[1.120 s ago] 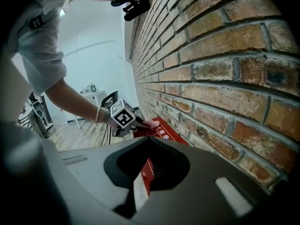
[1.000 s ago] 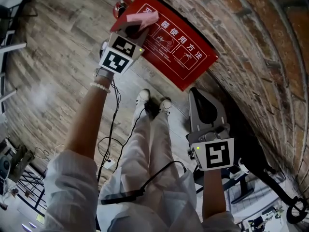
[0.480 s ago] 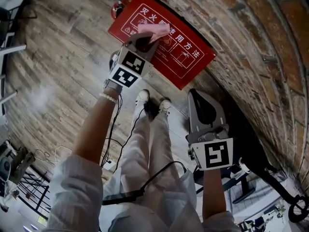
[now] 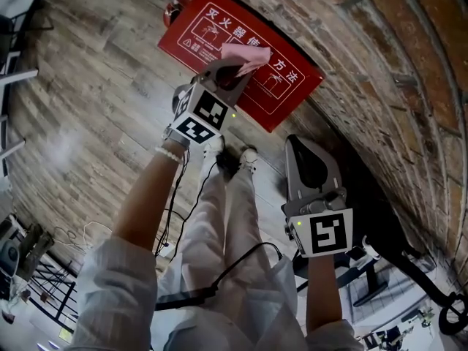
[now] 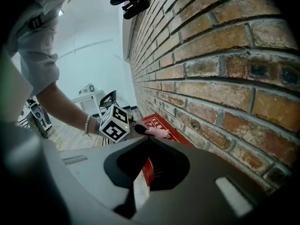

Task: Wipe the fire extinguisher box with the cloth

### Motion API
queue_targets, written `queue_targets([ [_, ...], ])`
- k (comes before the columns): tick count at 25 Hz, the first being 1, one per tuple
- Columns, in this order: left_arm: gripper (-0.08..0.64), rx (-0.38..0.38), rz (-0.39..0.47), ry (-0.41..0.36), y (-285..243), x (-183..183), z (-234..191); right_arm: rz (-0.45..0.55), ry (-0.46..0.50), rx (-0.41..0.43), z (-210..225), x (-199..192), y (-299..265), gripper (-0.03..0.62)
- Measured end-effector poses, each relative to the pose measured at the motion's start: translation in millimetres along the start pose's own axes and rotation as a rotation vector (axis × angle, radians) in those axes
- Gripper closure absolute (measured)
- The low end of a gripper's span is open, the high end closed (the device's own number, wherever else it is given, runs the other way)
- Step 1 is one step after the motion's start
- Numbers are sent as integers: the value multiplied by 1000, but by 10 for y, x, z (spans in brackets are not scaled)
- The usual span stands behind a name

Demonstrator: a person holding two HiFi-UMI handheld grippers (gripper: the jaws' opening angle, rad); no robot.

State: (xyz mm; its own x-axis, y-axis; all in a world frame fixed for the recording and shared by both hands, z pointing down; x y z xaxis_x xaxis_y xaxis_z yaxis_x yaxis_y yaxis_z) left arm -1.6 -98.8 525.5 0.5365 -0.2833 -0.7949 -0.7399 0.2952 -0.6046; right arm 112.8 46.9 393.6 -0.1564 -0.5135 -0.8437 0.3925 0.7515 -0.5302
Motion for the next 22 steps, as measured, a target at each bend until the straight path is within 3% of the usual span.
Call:
queue_targets([
  [14,550,-114,5,-75,-196,158,597,9,-13,-65,151,-75,209,583],
  [22,551,-224,-3,-174,-340,227,1038,1,-27,-91,207,-163,343,583],
])
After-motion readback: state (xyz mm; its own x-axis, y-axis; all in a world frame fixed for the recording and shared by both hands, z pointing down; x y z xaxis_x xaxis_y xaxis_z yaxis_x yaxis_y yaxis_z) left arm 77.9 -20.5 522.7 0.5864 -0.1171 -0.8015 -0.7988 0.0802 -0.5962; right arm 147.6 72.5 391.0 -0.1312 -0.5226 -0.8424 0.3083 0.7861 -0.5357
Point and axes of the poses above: the fingertips, and each gripper's own axes: y backward along the fingers, z to its right, x out of its top, the point moved 7 cm from there along y, backward along the fingers, and after that the axes turned 4 degrees about y, right-handed, at the moved point
